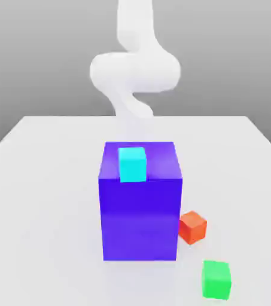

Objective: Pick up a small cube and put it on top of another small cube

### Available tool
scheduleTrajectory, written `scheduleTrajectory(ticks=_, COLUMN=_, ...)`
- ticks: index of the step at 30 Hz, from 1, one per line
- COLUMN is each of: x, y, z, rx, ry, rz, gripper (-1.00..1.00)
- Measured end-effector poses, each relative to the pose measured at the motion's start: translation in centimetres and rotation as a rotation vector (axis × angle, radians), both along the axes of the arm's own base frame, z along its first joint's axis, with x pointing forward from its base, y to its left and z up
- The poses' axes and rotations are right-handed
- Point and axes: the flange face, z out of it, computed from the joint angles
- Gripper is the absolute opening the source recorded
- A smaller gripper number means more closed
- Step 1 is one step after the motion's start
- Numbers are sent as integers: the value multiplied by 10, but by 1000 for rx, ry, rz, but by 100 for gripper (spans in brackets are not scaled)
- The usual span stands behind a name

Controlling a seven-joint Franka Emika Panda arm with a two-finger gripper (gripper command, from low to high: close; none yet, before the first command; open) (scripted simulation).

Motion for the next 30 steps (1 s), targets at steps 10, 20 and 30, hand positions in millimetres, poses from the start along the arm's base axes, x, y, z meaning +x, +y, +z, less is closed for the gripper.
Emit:
scheduleTrajectory(ticks=10, x=103, y=88, z=-122, rx=-165, ry=198, rz=468, gripper=0)
scheduleTrajectory(ticks=20, x=139, y=209, z=-276, rx=-357, ry=351, rz=951, gripper=0)
scheduleTrajectory(ticks=30, x=118, y=296, z=-446, rx=-573, ry=486, rz=1405, gripper=0)
